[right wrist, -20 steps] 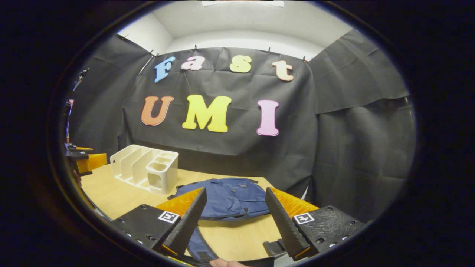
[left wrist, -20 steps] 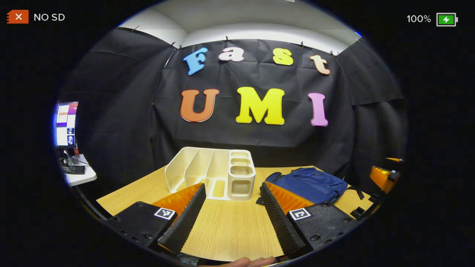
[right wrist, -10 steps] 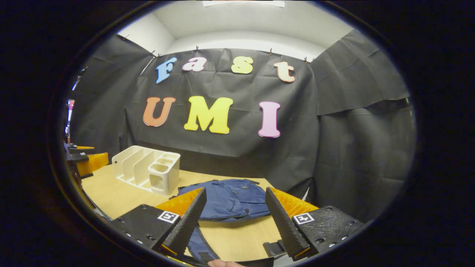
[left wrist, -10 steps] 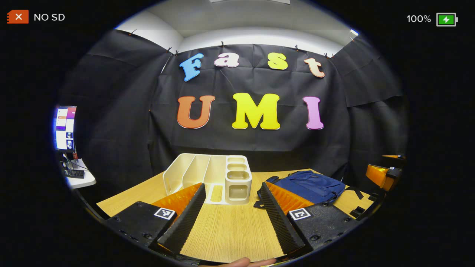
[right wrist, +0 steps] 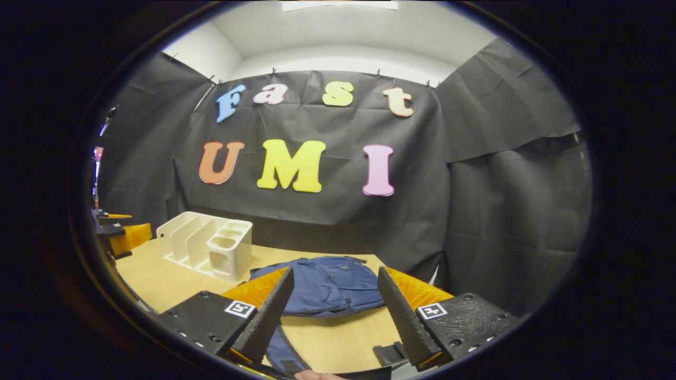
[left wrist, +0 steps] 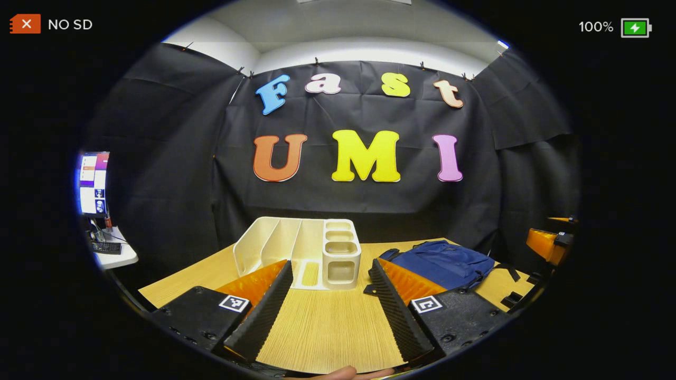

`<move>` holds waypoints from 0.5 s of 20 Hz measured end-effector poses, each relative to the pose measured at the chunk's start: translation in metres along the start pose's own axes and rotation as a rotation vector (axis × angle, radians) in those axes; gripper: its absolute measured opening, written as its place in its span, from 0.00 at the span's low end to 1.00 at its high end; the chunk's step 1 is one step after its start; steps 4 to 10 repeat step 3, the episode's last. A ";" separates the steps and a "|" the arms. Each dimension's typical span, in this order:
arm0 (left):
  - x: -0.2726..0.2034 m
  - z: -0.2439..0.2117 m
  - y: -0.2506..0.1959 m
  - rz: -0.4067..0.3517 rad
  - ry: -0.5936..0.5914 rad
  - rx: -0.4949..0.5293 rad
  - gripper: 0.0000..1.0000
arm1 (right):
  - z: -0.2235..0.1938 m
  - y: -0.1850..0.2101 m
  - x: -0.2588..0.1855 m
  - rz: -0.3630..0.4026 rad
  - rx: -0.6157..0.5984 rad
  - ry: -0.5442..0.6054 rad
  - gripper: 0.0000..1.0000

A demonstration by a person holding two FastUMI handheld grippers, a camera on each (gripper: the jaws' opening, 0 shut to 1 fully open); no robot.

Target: Open the schoolbag, grab two books from the bookshelf and put them into the schoolbag.

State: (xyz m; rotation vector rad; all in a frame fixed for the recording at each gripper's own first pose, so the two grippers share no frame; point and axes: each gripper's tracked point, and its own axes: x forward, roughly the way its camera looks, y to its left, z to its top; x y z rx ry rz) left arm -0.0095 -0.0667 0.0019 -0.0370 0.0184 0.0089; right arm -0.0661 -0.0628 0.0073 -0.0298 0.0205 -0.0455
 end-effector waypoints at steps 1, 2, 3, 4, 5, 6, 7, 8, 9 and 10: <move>0.000 -0.001 0.000 -0.002 0.005 0.002 0.95 | -0.002 -0.001 0.001 -0.003 -0.003 0.005 0.99; -0.001 -0.002 0.000 0.000 0.008 0.004 0.95 | -0.003 -0.002 0.001 -0.004 -0.004 0.007 0.95; -0.002 -0.003 -0.001 0.003 0.010 0.008 0.95 | -0.005 -0.002 0.001 -0.002 -0.004 0.012 0.95; -0.002 -0.003 -0.001 0.003 0.010 0.008 0.95 | -0.005 -0.002 0.001 -0.002 -0.004 0.012 0.95; -0.002 -0.003 -0.001 0.003 0.010 0.008 0.95 | -0.005 -0.002 0.001 -0.002 -0.004 0.012 0.95; -0.002 -0.003 -0.001 0.003 0.010 0.008 0.95 | -0.005 -0.002 0.001 -0.002 -0.004 0.012 0.95; -0.002 -0.003 -0.001 0.003 0.010 0.008 0.95 | -0.005 -0.002 0.001 -0.002 -0.004 0.012 0.95; -0.002 -0.003 -0.001 0.003 0.010 0.008 0.95 | -0.005 -0.002 0.001 -0.002 -0.004 0.012 0.95; -0.002 -0.003 -0.001 0.003 0.010 0.008 0.95 | -0.005 -0.002 0.001 -0.002 -0.004 0.012 0.95; -0.002 -0.003 -0.001 0.003 0.010 0.008 0.95 | -0.005 -0.002 0.001 -0.002 -0.004 0.012 0.95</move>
